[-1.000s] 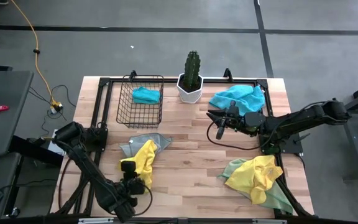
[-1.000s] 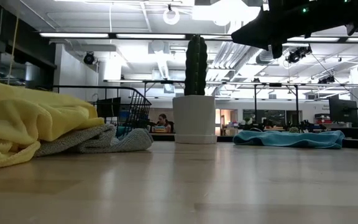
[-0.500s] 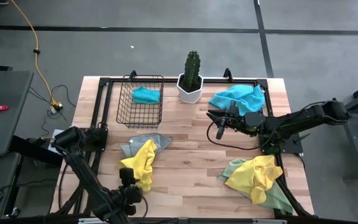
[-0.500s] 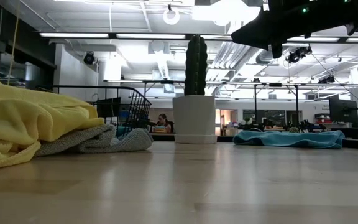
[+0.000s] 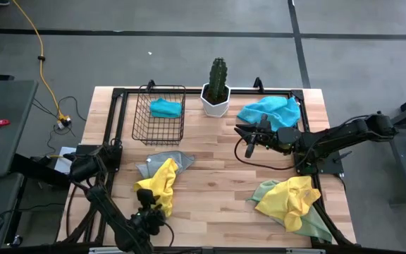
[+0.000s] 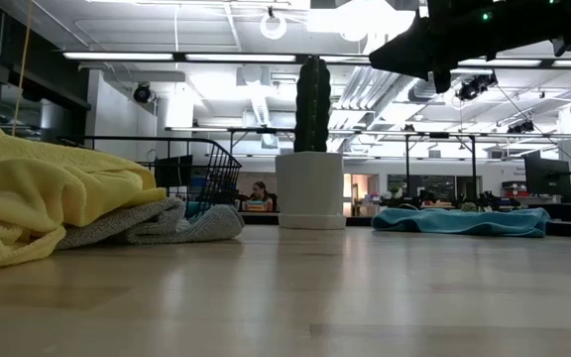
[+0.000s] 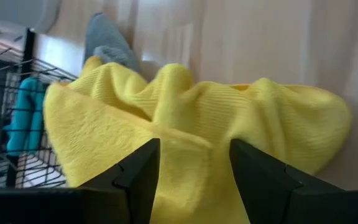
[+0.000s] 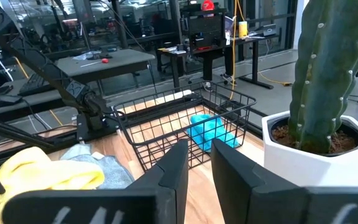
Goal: Fold microfiber towels
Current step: Fold the left yellow microfiber towel on the table
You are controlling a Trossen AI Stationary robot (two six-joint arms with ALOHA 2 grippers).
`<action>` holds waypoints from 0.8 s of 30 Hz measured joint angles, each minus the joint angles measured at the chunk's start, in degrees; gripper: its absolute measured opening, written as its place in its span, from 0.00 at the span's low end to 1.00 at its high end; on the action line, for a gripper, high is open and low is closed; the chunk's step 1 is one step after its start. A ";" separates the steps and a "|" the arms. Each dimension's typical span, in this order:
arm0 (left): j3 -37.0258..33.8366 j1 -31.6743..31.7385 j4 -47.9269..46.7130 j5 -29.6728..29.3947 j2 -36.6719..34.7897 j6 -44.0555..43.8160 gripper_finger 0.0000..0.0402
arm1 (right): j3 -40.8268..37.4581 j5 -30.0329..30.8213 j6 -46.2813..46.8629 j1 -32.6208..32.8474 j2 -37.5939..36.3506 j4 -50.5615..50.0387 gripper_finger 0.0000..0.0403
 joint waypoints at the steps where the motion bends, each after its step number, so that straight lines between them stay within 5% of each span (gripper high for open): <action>1: 0.31 -0.14 -1.10 -0.10 -0.08 -0.82 0.46 | 0.00 0.04 0.00 0.01 -0.01 0.00 0.15; 24: 0.66 -1.37 -2.36 -4.03 -0.04 -9.46 0.46 | 0.00 0.13 0.00 0.00 -0.01 -0.02 0.15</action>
